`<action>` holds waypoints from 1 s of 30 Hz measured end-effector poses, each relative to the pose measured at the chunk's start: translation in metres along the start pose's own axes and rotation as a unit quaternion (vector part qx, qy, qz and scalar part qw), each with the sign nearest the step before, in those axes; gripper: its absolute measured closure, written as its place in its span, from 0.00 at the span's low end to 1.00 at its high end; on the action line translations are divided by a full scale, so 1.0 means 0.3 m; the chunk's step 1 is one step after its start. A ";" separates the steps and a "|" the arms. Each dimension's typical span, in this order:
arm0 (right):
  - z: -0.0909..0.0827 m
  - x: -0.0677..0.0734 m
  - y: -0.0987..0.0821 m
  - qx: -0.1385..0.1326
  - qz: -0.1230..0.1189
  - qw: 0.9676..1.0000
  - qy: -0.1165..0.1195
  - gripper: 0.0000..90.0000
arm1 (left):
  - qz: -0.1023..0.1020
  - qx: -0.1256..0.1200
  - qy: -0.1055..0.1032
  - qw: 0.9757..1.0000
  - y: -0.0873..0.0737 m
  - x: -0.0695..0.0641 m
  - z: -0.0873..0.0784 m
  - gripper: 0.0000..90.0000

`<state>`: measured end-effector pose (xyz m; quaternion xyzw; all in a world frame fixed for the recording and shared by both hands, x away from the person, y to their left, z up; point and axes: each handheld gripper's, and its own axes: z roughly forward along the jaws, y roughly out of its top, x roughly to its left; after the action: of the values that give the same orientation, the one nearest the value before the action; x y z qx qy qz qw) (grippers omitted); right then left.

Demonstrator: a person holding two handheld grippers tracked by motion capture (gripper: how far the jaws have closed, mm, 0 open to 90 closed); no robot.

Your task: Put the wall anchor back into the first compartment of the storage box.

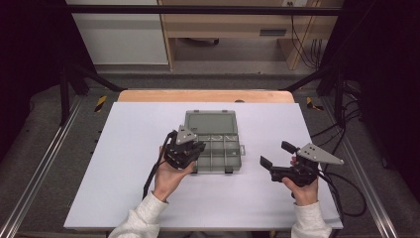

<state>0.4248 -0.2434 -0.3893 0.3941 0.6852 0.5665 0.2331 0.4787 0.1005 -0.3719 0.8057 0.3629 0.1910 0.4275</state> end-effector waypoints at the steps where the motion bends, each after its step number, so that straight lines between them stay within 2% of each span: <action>1: 0.000 0.001 0.000 0.001 0.002 1.000 0.000 0.04 | -0.005 -0.001 -0.002 1.000 0.002 0.011 0.005 0.94; 11: 0.000 0.000 0.000 0.001 0.000 1.000 0.000 0.04 | -0.021 0.006 0.012 1.000 -0.001 0.099 0.068 0.94; 19: 0.002 0.001 -0.001 0.002 -0.001 1.000 0.000 0.04 | -0.025 0.007 0.022 0.999 -0.013 0.143 0.117 0.94; 23: 0.001 0.001 0.000 0.002 0.000 1.000 0.000 0.04 | -0.036 0.012 0.026 0.999 -0.027 0.166 0.135 0.94; 26: 0.000 0.000 0.000 0.002 0.000 1.000 0.000 0.04 | -0.033 0.019 0.032 0.999 -0.044 0.172 0.145 0.94; 30: 0.004 0.002 -0.002 0.002 -0.001 1.000 0.001 0.04 | -0.040 0.031 0.034 0.998 -0.068 0.187 0.163 0.94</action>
<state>0.4252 -0.2423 -0.3900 0.3936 0.6870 0.5651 0.2320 0.5376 0.1233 -0.4163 0.7964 0.4145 0.1896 0.3975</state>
